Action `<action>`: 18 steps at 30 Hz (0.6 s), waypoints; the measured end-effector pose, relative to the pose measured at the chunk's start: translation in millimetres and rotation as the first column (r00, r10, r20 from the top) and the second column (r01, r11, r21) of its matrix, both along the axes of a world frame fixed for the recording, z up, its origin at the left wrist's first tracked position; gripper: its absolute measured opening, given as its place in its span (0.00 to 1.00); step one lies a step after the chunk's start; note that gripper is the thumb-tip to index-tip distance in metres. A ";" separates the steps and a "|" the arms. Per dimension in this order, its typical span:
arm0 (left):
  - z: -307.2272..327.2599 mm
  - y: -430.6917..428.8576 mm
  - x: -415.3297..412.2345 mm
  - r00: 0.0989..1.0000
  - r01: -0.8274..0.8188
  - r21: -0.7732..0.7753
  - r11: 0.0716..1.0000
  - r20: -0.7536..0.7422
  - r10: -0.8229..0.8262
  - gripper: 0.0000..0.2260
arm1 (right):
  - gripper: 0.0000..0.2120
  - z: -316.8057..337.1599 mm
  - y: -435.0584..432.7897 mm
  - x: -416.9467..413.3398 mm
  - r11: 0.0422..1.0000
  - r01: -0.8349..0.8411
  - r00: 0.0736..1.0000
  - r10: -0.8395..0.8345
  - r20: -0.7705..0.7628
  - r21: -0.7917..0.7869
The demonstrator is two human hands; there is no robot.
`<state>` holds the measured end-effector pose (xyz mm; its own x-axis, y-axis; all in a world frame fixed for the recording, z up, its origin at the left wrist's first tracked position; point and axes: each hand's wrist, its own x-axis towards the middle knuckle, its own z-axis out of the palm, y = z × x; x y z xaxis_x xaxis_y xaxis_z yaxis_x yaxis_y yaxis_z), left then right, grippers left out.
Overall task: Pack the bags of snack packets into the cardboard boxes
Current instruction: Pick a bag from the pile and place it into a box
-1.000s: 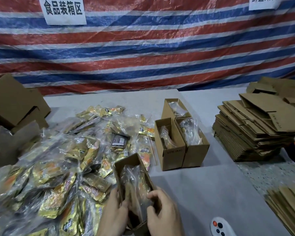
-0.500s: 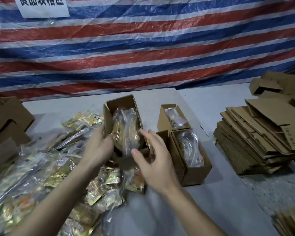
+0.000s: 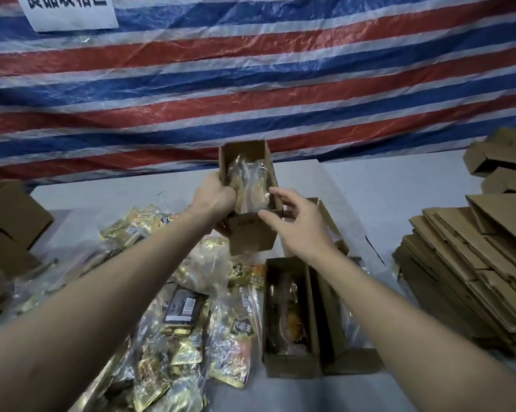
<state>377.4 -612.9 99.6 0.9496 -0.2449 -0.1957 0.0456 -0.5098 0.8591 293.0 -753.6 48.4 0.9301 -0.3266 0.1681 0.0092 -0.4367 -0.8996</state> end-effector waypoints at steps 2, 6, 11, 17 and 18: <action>7.7 -4.3 18.2 1.000 0.000 0.036 0.999 0.027 -0.001 0.10 | 0.23 1.8 -7.6 13.0 0.999 -0.021 0.999 0.020 0.031 0.029; 4.3 -14.7 38.8 0.999 -0.018 0.045 0.999 0.037 0.016 0.14 | 0.18 -5.4 -14.1 29.5 0.992 -0.038 0.998 0.032 0.053 0.117; -43.5 -34.3 53.2 0.994 -0.107 0.001 0.994 -0.025 0.107 0.12 | 0.15 -33.1 -42.4 30.4 0.944 0.266 0.942 -0.297 -0.154 -0.194; -95.3 -60.1 58.3 0.990 -0.123 -0.034 0.992 -0.080 0.120 0.13 | 0.29 -49.7 -73.9 4.0 0.861 0.151 0.635 -0.460 -0.620 -0.485; -101.4 -65.4 56.3 0.991 -0.112 -0.036 0.993 -0.083 0.108 0.13 | 0.28 -52.2 -77.5 1.4 0.866 0.151 0.611 -0.462 -0.643 -0.477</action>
